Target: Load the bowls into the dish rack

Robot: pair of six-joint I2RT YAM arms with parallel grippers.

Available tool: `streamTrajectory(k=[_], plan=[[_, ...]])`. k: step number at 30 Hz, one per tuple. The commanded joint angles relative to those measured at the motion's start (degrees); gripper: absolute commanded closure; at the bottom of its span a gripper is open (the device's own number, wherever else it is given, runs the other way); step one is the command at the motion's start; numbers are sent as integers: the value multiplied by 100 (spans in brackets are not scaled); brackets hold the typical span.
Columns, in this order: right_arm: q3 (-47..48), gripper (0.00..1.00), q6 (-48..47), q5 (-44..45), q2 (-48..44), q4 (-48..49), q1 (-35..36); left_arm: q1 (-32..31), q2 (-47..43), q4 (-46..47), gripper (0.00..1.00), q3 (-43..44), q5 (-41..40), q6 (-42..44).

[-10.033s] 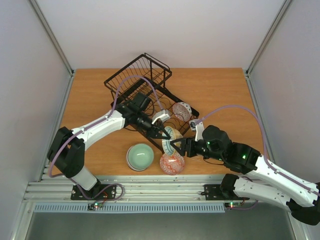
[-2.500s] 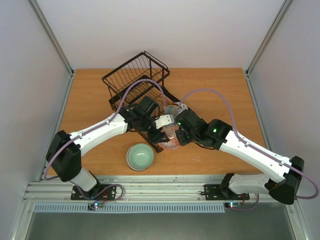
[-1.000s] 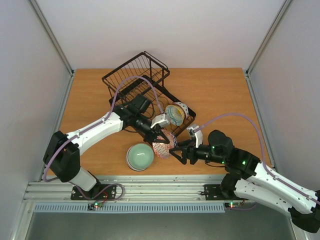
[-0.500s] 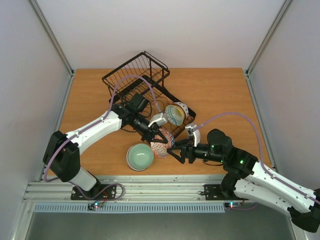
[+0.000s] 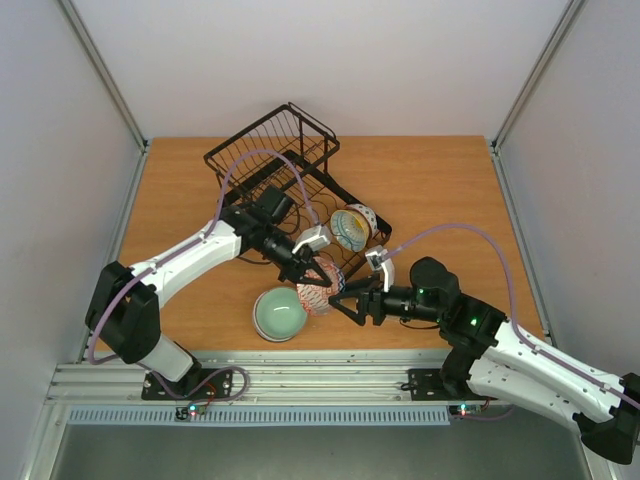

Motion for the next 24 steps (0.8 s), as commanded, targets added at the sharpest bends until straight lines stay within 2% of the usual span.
streamTrajectory(k=[1, 3, 9, 11, 14, 15, 16, 18, 21, 22, 24], plan=[[-154, 28, -7, -499, 213, 630, 49, -128, -86, 326, 100, 264, 835, -214], [-167, 34, -16, -581, 244, 767, 50, -132, -79, 330, 100, 270, 863, -224], [-168, 76, -51, -665, 259, 1019, 53, -126, -80, 331, 100, 269, 866, -243], [-144, 85, -76, -656, 237, 998, 53, -122, -84, 329, 99, 270, 829, -243], [-77, 93, -160, -575, 172, 812, 53, -124, -89, 455, 97, 249, 662, -346], [-42, 96, -210, -516, 140, 697, 53, -130, -89, 529, 87, 237, 562, -405], [-4, 97, -255, -456, 100, 563, 53, -130, -97, 597, 66, 221, 405, -493], [100, 99, -392, -327, 21, 256, 49, -126, -125, 698, 40, 205, 90, -635], [243, 99, -588, -158, -62, -120, 53, -128, -262, 947, 8, 116, -397, -856], [298, 99, -636, -99, -67, -229, 53, -127, -313, 996, 2, 100, -563, -890], [419, 99, -761, 76, -61, -489, 53, -132, -413, 1017, 1, 101, -848, -927]])
